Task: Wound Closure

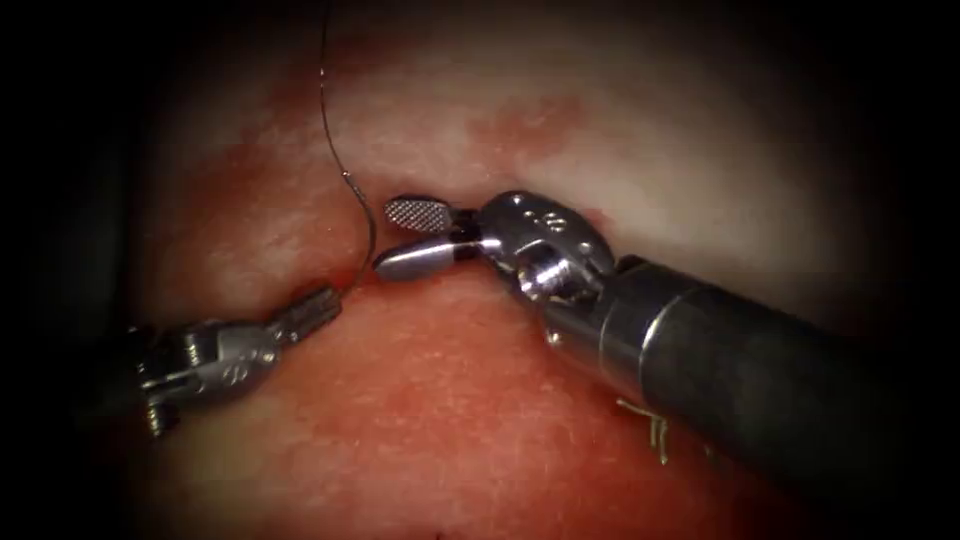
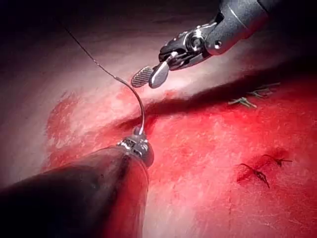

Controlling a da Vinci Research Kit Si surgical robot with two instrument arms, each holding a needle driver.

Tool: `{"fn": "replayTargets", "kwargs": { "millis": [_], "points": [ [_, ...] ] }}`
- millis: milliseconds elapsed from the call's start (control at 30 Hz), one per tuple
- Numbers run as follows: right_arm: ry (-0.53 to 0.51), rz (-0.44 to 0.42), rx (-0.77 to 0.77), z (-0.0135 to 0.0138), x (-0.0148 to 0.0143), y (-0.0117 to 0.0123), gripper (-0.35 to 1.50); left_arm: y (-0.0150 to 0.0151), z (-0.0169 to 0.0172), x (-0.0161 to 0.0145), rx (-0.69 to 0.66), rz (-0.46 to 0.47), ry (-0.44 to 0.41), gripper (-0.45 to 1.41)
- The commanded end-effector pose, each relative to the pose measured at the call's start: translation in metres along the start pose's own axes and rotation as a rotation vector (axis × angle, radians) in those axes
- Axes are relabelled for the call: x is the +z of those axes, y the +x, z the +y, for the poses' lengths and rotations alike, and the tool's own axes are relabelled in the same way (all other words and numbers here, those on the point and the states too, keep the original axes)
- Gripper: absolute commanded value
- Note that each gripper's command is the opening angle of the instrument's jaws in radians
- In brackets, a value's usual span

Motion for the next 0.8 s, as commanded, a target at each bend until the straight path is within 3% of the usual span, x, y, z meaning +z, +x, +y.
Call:
{"fn": "replayTargets", "kwargs": {
  "millis": [33, 300, 400, 500, 800],
  "points": [
    [0.004, 0.001, -0.003, 0.0005, 0.0013, 0.0002, 0.87, 0.0001, 0.0004, 0.0007, 0.007, 0.002, -0.002, -0.45],
    [0.016, 0.003, -0.003, 0.0003, 0.0024, 0.0001, 0.85, 0.0005, 0.0006, 0.0007, 0.017, 0.012, -0.004, -0.45],
    [0.022, 0.003, -0.003, 0.0003, 0.0026, 0.0001, 0.70, 0.0005, 0.0006, 0.0007, 0.029, 0.014, -0.005, -0.45],
    [0.030, 0.002, -0.003, 0.0003, 0.0026, 0.0002, -0.35, 0.0005, 0.0006, 0.0007, 0.035, 0.016, -0.006, -0.45],
    [0.009, 0.006, -0.057, 0.0010, 0.0023, 0.0002, -0.35, 0.0015, 0.0008, 0.0004, 0.040, 0.049, -0.024, -0.45]
  ]
}}
